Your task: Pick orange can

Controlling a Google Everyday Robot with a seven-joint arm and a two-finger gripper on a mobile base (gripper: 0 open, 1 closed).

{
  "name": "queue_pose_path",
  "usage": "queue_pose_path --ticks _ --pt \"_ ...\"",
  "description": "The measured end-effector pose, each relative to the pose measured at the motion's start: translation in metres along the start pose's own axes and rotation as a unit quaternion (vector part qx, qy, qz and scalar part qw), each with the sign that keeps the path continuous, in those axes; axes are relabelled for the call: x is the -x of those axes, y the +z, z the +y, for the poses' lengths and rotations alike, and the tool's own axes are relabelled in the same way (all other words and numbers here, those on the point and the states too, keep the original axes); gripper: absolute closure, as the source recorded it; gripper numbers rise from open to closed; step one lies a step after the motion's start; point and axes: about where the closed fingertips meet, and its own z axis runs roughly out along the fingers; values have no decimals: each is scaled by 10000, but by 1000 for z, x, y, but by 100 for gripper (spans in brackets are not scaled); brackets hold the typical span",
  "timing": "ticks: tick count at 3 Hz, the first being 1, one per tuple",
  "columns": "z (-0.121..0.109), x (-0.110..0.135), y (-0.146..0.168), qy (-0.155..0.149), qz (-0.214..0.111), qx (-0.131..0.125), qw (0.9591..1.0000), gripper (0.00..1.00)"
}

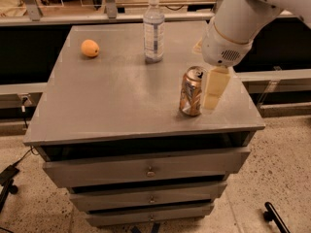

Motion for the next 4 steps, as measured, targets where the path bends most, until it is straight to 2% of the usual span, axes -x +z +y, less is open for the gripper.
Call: queue_pose_path --ticks 1,3,4 --pt "0 1 0 -5 0 -12 10000 20" --pt "1 2 -1 -17 0 -31 10000 67" --pt "-1 2 -8 82 -103 -6 9999 89"
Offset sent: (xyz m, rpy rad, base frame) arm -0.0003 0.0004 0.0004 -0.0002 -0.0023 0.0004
